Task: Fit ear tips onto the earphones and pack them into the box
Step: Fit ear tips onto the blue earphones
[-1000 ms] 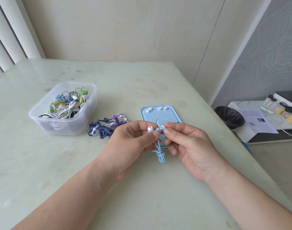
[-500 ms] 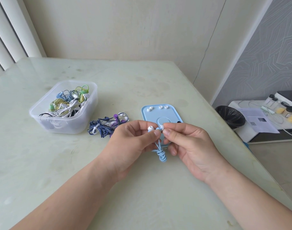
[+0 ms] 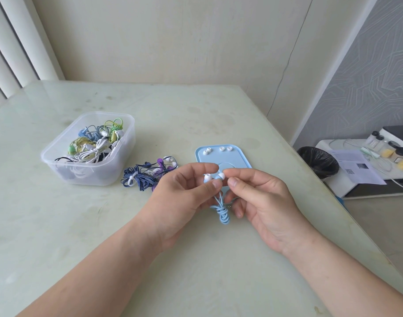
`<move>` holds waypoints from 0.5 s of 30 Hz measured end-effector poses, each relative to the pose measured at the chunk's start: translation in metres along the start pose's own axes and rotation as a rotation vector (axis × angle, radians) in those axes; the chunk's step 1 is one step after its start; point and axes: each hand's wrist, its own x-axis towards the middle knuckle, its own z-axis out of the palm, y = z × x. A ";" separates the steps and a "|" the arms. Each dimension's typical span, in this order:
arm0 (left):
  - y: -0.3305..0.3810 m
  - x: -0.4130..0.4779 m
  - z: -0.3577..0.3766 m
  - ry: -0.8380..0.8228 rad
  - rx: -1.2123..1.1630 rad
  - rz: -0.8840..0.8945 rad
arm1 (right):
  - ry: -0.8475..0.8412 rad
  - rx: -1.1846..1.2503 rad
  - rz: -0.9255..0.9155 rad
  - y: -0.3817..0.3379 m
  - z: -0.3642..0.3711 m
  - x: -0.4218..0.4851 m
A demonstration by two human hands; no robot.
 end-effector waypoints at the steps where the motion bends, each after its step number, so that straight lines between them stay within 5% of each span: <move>1: 0.000 0.000 0.000 -0.005 0.007 0.000 | -0.006 -0.002 -0.006 0.000 0.000 0.000; 10: 0.002 -0.001 0.003 -0.002 0.003 0.034 | 0.014 -0.069 -0.031 -0.004 0.002 -0.005; 15: 0.007 0.001 0.001 0.059 -0.107 0.037 | 0.010 -0.455 -0.055 -0.010 0.002 -0.010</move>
